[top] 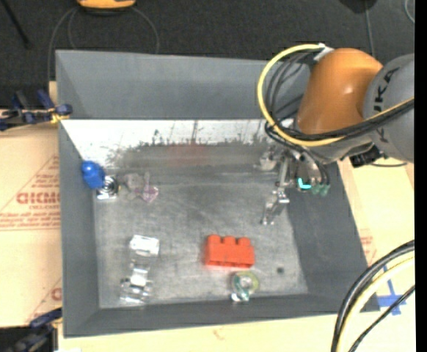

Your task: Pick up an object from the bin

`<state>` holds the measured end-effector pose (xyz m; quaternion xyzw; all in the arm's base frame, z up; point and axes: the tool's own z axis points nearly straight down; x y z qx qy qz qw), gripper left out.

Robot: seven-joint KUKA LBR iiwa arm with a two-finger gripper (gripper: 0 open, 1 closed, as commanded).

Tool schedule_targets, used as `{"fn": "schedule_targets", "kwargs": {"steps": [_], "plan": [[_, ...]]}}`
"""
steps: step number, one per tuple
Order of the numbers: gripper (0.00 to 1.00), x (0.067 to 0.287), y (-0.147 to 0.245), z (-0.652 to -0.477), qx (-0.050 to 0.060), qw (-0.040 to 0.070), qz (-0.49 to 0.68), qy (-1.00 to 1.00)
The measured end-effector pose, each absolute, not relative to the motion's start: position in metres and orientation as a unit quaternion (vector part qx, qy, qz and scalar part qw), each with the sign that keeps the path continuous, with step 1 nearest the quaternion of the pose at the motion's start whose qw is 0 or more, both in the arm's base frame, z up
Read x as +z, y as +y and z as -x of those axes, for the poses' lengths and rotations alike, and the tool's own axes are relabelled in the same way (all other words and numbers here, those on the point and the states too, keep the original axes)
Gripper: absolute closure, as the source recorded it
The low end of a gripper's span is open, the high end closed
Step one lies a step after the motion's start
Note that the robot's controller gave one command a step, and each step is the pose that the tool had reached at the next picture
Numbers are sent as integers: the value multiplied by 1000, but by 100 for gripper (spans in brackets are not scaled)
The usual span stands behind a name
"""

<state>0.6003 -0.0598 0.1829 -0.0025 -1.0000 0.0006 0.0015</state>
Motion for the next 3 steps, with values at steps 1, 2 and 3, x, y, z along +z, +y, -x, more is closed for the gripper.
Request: {"fn": "schedule_targets", "kwargs": {"steps": [1, 2, 3], "plan": [[0, 97, 14, -589, 0, -12, -4, -1000], [0, 147, -23, -510, 1, -1, -35, -999], [0, 91, 3, -576, 1, -4, -217, -976]]}}
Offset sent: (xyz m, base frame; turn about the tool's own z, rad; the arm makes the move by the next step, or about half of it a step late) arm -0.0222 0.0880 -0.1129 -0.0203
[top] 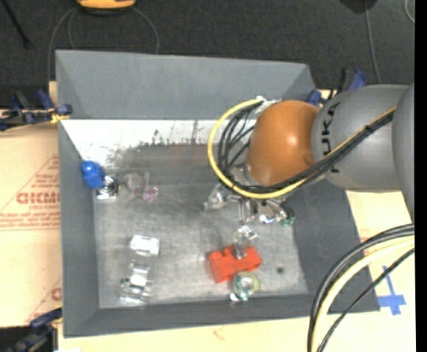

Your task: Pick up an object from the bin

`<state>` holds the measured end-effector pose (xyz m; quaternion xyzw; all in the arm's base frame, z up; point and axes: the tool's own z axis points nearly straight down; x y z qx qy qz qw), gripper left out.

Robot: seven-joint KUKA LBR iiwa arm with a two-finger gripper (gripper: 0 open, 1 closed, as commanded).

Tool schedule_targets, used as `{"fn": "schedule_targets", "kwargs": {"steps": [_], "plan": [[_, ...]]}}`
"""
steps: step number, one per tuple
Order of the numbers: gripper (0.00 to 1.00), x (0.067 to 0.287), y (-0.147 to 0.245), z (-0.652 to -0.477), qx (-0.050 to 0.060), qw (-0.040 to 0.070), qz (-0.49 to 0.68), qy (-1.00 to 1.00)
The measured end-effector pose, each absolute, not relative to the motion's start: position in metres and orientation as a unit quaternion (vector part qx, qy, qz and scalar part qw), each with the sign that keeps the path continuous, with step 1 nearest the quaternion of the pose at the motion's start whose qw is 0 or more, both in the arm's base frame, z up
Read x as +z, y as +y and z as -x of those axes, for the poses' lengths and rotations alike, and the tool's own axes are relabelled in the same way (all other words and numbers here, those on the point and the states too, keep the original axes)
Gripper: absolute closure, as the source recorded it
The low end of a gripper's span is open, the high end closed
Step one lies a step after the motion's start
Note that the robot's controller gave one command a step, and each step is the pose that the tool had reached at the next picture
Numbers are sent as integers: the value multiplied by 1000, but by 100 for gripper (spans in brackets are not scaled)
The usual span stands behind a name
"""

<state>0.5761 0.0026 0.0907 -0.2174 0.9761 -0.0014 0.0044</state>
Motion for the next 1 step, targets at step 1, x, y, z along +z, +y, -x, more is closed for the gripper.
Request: {"fn": "schedule_targets", "kwargs": {"steps": [1], "plan": [[0, 146, -2, -519, 1, 2, 143, 990]]}}
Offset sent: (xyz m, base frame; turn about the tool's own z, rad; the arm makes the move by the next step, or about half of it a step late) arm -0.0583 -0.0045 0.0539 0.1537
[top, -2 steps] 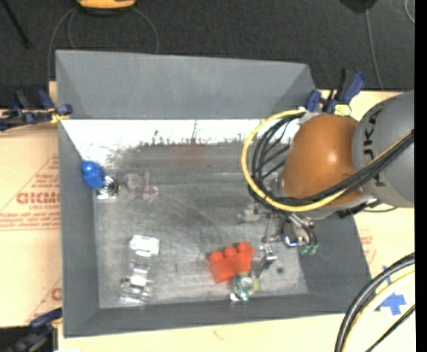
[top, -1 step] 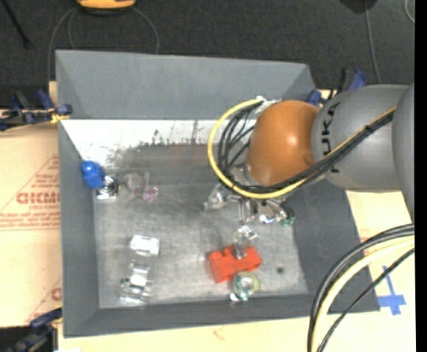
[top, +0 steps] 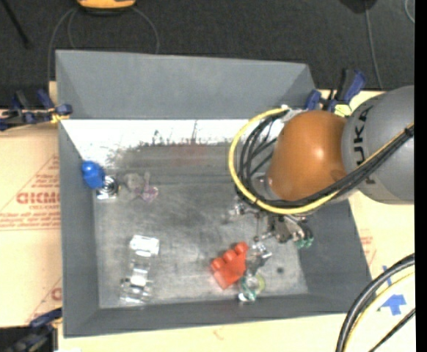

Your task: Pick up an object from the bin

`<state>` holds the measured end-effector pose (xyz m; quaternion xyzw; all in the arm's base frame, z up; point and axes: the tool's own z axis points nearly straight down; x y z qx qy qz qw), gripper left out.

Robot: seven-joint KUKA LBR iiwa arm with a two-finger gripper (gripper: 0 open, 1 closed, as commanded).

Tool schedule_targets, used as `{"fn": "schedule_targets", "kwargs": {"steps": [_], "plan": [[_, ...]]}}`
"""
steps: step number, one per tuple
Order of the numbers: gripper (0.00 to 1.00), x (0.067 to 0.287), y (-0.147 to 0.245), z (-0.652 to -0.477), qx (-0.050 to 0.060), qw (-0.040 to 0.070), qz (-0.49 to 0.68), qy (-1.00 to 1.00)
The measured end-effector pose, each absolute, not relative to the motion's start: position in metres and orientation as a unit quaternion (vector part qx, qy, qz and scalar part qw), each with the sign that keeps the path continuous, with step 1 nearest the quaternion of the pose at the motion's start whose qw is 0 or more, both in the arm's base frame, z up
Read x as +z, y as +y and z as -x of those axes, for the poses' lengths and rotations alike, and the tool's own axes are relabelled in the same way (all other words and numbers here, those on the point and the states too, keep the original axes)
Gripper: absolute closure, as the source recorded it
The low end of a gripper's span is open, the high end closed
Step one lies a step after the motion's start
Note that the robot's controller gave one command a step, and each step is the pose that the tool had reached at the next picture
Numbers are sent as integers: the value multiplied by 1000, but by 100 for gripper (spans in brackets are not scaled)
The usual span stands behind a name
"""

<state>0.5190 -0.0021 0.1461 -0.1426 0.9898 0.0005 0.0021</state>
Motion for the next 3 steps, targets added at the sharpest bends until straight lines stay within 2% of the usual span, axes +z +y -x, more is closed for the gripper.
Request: {"fn": "schedule_targets", "kwargs": {"steps": [1, 2, 3], "plan": [[0, 83, -22, -514, 1, 3, 152, 988], [100, 84, -22, -517, 0, 11, 153, 988], [100, 195, -35, -528, -2, 6, 158, 987]]}}
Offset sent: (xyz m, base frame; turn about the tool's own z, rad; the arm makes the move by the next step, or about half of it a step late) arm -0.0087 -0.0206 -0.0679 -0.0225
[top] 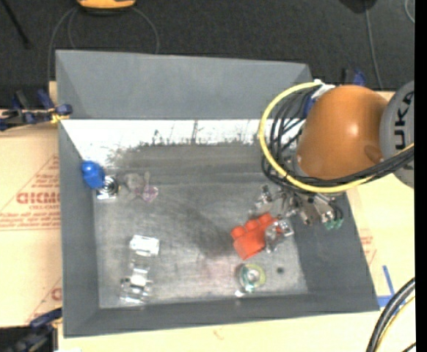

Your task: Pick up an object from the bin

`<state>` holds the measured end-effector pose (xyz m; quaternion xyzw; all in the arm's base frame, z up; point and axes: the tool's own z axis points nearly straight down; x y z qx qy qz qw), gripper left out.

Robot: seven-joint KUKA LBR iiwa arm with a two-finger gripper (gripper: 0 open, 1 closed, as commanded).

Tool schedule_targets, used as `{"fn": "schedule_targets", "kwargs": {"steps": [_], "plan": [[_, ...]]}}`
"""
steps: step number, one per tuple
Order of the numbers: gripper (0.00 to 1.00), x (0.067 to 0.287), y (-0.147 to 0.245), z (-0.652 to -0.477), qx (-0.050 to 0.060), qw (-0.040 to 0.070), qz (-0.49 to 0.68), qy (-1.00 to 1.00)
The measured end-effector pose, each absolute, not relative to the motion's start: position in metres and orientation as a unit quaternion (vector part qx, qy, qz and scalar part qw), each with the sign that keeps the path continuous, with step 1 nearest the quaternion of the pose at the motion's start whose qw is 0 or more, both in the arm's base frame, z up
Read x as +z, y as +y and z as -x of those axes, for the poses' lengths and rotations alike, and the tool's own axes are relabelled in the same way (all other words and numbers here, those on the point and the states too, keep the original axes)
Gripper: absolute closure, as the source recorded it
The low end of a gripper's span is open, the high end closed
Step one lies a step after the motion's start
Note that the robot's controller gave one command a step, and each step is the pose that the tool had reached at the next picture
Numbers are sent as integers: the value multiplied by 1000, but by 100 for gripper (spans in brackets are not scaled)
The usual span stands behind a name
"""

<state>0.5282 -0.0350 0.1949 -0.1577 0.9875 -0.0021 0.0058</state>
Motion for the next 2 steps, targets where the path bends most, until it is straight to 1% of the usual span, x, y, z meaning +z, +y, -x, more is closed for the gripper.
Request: {"fn": "schedule_targets", "kwargs": {"steps": [1, 2], "plan": [[100, 268, -48, -533, -2, 6, 162, 987], [100, 280, -15, -512, -1, 1, 208, 978]]}}
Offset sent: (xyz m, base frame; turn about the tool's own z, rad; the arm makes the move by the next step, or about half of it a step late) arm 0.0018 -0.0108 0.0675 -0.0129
